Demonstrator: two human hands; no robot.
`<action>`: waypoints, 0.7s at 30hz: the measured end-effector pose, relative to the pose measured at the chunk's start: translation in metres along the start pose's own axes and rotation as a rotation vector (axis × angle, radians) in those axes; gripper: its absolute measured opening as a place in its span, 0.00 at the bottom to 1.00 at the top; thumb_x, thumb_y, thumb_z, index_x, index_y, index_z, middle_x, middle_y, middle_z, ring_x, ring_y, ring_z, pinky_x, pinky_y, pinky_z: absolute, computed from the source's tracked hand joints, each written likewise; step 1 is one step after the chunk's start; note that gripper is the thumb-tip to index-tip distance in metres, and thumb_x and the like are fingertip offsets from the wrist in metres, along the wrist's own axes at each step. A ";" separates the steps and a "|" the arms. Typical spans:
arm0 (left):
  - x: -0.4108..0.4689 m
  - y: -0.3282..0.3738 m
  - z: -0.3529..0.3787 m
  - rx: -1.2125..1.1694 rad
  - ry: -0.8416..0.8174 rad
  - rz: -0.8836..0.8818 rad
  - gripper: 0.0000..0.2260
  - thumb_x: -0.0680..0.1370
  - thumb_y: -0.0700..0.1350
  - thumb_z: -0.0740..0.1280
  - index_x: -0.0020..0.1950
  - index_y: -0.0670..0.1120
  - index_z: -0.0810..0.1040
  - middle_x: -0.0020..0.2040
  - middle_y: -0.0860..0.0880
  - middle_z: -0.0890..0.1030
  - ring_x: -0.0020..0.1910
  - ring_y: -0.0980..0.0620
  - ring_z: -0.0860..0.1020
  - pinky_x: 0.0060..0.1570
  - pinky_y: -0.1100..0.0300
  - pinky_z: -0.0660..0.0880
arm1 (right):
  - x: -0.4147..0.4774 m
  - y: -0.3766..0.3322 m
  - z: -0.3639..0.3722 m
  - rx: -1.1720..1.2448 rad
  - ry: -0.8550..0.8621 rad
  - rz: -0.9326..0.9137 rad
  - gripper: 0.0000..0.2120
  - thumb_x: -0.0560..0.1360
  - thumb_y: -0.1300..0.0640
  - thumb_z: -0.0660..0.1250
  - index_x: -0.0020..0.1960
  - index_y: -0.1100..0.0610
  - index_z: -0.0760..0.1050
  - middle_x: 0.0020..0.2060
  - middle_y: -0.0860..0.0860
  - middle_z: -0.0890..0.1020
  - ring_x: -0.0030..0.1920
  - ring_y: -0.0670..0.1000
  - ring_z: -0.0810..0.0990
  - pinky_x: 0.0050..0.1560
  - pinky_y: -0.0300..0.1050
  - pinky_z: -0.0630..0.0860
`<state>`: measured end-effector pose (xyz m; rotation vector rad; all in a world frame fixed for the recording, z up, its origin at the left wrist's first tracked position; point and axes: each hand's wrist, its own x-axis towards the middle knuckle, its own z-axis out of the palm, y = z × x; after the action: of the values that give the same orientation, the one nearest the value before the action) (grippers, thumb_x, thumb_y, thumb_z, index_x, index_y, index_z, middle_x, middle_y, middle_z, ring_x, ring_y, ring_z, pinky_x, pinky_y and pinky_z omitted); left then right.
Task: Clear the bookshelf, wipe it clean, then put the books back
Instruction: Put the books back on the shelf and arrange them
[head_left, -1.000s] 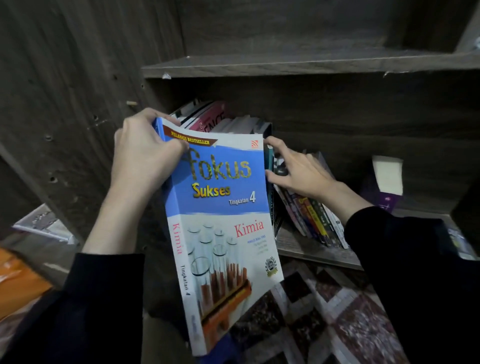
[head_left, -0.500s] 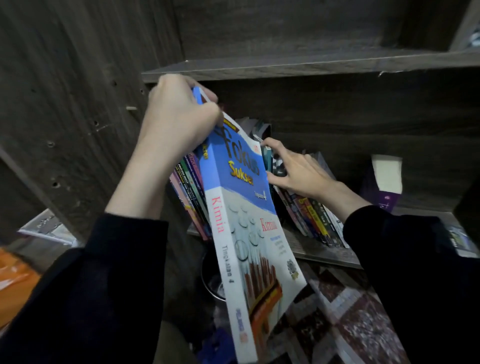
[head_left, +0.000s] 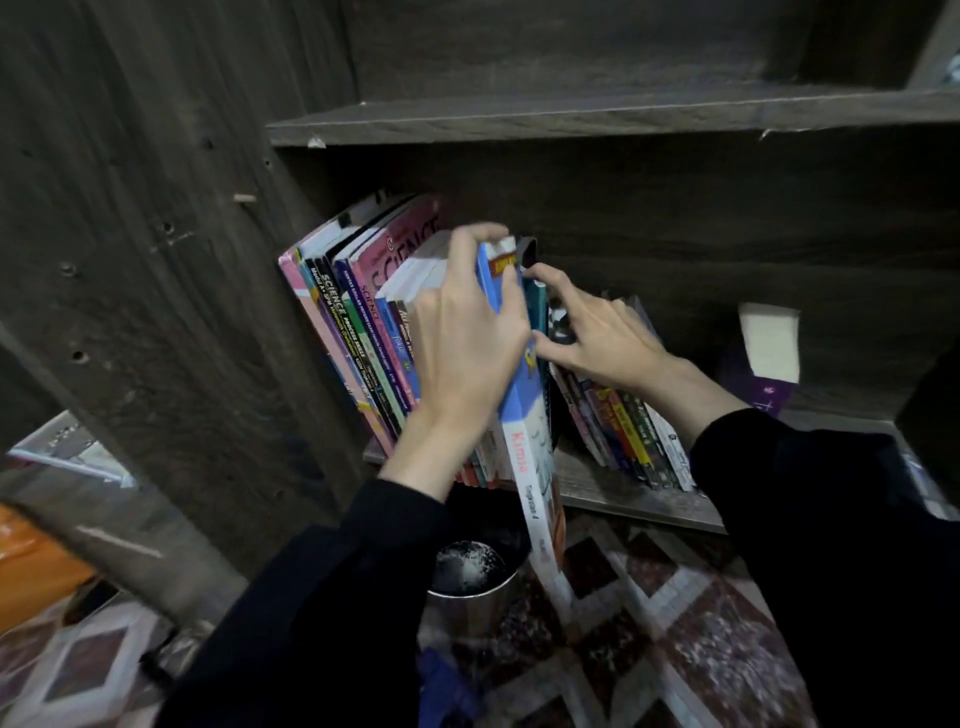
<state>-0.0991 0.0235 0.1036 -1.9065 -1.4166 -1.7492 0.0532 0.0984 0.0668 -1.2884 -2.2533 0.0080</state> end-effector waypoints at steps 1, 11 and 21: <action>-0.013 -0.005 0.005 0.017 0.003 0.018 0.10 0.75 0.40 0.67 0.56 0.42 0.76 0.32 0.48 0.78 0.20 0.53 0.68 0.30 0.59 0.69 | 0.000 0.000 -0.001 -0.018 -0.003 0.004 0.31 0.76 0.43 0.61 0.73 0.41 0.50 0.66 0.51 0.74 0.53 0.60 0.80 0.47 0.52 0.72; -0.100 -0.018 0.041 -0.073 0.105 -0.323 0.29 0.79 0.46 0.65 0.75 0.49 0.54 0.72 0.48 0.67 0.70 0.51 0.68 0.64 0.54 0.69 | -0.007 -0.010 0.002 -0.115 -0.019 0.020 0.31 0.77 0.42 0.58 0.74 0.39 0.46 0.68 0.53 0.72 0.48 0.63 0.80 0.47 0.55 0.75; -0.137 -0.031 0.072 -0.134 0.192 -0.333 0.25 0.77 0.43 0.68 0.70 0.47 0.59 0.60 0.38 0.77 0.58 0.47 0.76 0.59 0.68 0.68 | -0.003 -0.011 0.010 -0.152 0.028 -0.004 0.29 0.77 0.42 0.58 0.73 0.41 0.48 0.62 0.55 0.76 0.48 0.63 0.80 0.47 0.54 0.75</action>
<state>-0.0526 0.0209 -0.0476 -1.5752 -1.6543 -2.1601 0.0411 0.0921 0.0599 -1.3522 -2.2691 -0.1849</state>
